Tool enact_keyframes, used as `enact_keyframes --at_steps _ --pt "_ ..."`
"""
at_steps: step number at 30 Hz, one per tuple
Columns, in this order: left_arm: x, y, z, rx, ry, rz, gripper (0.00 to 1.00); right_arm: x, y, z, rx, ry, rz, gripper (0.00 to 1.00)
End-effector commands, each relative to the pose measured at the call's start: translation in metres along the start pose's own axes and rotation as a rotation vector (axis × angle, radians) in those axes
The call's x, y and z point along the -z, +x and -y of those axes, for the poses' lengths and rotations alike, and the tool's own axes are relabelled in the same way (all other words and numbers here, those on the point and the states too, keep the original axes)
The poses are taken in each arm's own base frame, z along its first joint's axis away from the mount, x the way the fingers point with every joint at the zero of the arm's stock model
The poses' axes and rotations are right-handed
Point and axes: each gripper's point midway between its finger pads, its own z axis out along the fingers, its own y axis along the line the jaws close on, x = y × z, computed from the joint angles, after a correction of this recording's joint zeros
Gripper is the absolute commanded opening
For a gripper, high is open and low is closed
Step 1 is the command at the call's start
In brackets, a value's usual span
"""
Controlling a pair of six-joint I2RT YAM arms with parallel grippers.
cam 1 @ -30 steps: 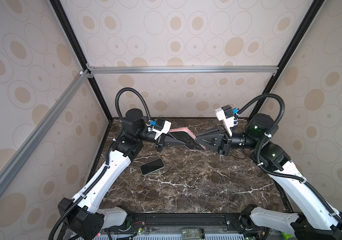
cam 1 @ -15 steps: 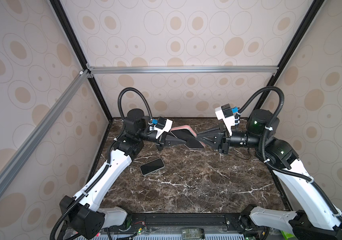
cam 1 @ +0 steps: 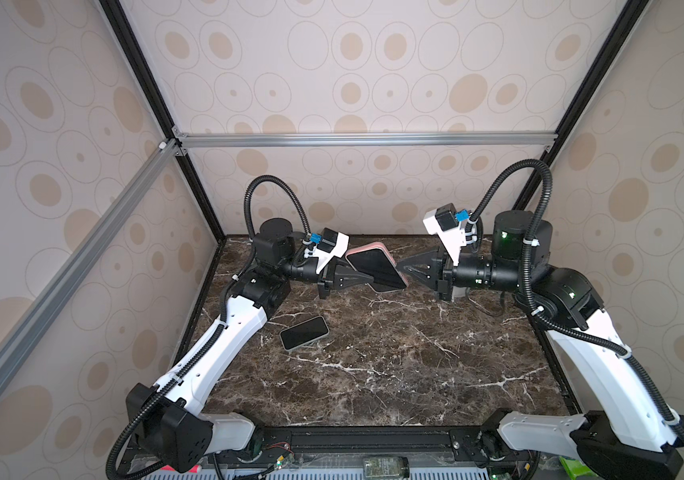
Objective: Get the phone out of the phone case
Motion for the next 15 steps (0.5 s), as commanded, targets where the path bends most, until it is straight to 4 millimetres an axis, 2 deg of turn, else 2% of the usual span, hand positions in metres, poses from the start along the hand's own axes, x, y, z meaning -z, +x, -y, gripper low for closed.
enact_keyframes --at_steps 1,11,15 --pt "-0.001 -0.053 0.042 -0.258 0.137 0.09 0.0 -0.029 0.063 0.038 -0.069 0.115 -0.235 0.0" --pt "-0.002 -0.05 0.042 -0.25 0.138 0.088 0.0 -0.038 0.061 0.035 -0.036 0.114 -0.208 0.0" --pt "-0.002 -0.05 0.043 -0.247 0.143 0.088 0.0 -0.043 0.062 0.039 0.017 0.169 -0.209 0.0"
